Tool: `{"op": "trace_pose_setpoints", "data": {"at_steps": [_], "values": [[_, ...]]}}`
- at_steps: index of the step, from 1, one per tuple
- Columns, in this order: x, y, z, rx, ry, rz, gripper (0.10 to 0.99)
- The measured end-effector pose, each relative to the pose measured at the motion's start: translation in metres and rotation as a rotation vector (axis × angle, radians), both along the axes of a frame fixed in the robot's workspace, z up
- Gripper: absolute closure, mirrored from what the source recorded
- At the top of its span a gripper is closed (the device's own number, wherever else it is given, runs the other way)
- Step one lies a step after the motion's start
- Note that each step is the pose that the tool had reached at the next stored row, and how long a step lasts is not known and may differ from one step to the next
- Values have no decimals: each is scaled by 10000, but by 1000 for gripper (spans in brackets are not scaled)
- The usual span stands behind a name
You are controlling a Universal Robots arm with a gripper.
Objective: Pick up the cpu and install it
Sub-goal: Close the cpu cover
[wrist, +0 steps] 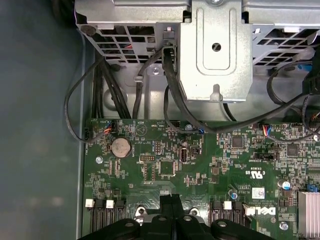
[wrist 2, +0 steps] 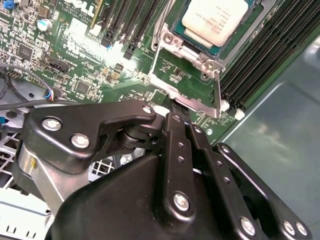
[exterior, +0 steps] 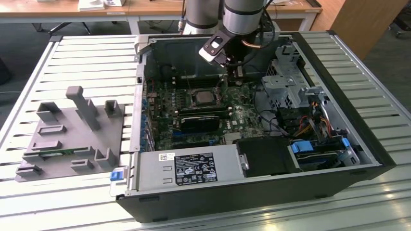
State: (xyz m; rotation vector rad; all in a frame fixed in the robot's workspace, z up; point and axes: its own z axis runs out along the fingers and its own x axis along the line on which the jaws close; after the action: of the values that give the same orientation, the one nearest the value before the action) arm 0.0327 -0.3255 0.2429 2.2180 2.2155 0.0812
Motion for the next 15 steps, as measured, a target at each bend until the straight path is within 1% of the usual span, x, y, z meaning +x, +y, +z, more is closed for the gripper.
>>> {"op": "trace_pose_setpoints", "data": {"at_steps": [7,15], "values": [[-32,0,0,0,0,-1,980],[-92,0,0,1,0,0,980]]}}
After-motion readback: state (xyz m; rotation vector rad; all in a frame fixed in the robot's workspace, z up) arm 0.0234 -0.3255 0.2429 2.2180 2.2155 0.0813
